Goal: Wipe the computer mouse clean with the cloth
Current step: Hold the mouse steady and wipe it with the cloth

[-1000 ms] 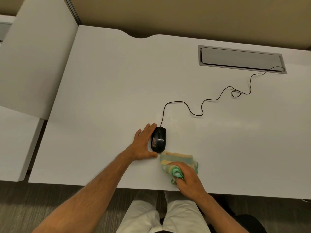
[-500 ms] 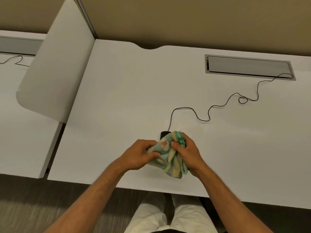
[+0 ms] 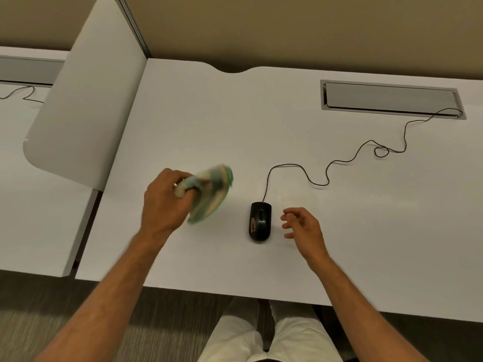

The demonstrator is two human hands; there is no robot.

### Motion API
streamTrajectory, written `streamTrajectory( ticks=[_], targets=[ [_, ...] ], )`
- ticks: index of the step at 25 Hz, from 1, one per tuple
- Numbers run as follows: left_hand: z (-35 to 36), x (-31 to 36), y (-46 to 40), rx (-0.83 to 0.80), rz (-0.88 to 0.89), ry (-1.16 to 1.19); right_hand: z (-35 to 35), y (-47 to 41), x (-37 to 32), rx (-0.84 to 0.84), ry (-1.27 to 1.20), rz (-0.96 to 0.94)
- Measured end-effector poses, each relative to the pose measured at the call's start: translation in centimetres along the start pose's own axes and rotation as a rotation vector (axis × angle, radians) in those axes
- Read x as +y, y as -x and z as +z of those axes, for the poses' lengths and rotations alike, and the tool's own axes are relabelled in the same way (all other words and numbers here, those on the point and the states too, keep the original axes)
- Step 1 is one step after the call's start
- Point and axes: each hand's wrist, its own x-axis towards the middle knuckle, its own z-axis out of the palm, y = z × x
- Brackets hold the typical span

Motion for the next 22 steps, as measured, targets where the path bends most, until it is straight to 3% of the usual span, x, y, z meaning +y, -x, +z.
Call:
streamTrajectory(
  ticks=[2,4,8,16,22],
  targets=[
    [3.3,0.3,0.4,0.095,-0.086,-0.017,0.9,-0.4,1.3,-0.02,0.142,-0.073],
    [7.7,0.2,1.5,-0.031,-0.136,-0.005,2.1,-0.8,2.9,-0.149,0.365,-0.181],
    [14.9,-0.8,4.6,-0.339,-0.011,-0.058,3.4,-1.8,5.0,-0.289,0.651,-0.266],
    [17.6,-1.3,5.8,-0.478,0.174,-0.166,3.1,-4.0,4.6,-0.302,0.645,-0.296],
    [17.6,-1.1,9.5,-0.396,0.227,-0.316,2.9,-4.3,3.9,-0.297,0.618,-0.308]
  ],
)
